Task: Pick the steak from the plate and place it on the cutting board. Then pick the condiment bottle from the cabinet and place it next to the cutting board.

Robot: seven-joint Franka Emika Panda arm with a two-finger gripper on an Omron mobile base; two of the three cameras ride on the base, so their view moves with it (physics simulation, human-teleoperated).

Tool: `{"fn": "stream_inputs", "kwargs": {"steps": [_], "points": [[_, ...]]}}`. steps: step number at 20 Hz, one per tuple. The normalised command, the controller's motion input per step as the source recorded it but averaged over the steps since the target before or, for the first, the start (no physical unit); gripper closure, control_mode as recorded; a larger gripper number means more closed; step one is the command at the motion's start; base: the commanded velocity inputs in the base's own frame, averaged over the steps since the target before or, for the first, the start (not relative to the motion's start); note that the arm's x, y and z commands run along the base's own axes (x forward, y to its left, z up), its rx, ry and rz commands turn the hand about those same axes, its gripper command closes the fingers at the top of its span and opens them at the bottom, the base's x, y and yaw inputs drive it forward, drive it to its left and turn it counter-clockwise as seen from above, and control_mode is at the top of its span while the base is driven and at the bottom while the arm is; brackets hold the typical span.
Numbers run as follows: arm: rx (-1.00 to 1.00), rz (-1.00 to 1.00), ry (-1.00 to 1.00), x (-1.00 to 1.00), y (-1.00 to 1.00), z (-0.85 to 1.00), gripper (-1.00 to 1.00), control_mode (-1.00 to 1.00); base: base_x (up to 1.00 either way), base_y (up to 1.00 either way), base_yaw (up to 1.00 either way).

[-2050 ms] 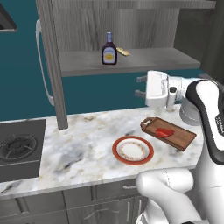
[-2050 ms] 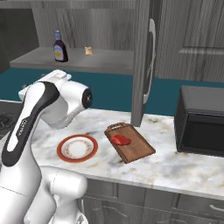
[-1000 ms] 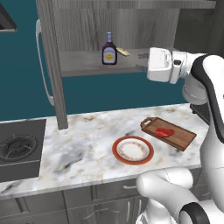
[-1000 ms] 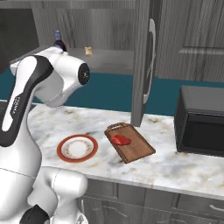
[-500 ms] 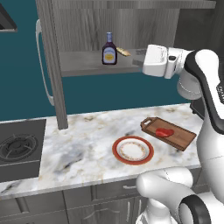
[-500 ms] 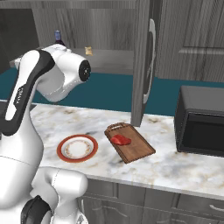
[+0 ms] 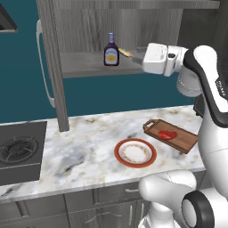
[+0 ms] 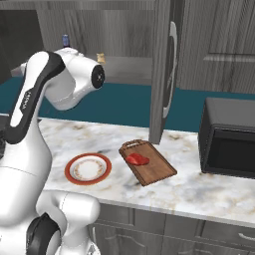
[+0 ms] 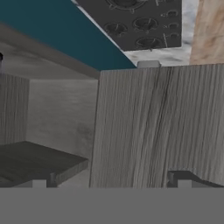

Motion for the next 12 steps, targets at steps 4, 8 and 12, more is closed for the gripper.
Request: {"fn": "stream_inputs", "kwargs": {"steps": [4,8,12], "points": [[0.0,0.0,0.0,0.3,0.0,0.0,-1.0,-1.0,0.0,0.0,0.0],[0.0,0.0,0.0,0.34,0.0,0.0,-1.0,-1.0,0.0,0.0,0.0],[0.0,-0.01,0.0,0.29,0.0,0.0,-1.0,-1.0,0.0,0.0,0.0]]}}
